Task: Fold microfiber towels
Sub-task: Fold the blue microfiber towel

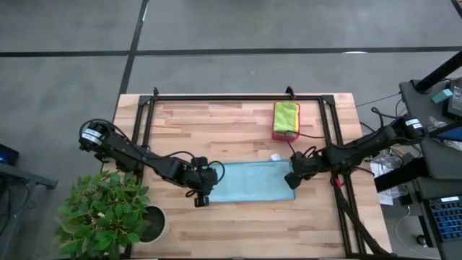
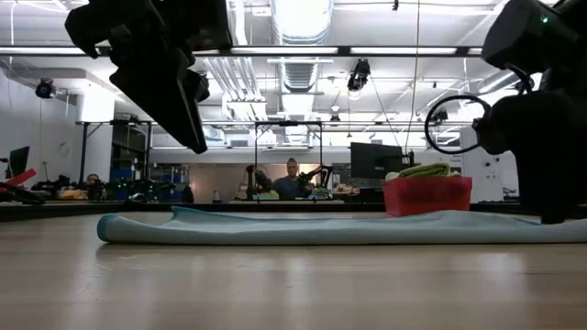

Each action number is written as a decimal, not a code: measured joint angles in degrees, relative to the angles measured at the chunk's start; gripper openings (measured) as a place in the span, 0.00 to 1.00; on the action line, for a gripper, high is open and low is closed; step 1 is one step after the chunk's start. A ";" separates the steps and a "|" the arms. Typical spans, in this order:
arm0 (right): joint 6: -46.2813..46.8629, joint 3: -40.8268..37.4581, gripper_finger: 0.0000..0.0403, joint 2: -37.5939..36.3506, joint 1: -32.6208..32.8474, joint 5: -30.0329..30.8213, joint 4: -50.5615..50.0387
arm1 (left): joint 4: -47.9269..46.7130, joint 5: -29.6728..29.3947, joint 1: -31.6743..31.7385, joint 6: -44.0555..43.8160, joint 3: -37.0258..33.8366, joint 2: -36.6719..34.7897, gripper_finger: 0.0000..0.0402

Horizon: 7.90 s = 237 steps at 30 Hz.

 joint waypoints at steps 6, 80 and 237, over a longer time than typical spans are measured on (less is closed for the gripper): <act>-0.24 -2.42 0.69 -0.08 0.29 -0.04 7.79 | 0.40 -0.84 -0.02 -0.11 -0.22 0.00 0.35; -23.88 56.79 0.02 45.15 -3.30 8.05 -10.89 | 26.93 -3.50 -3.80 -8.66 -21.64 0.39 0.35; -59.21 12.42 0.02 20.33 0.66 10.04 43.37 | 28.71 -2.99 9.09 2.09 10.09 24.72 0.35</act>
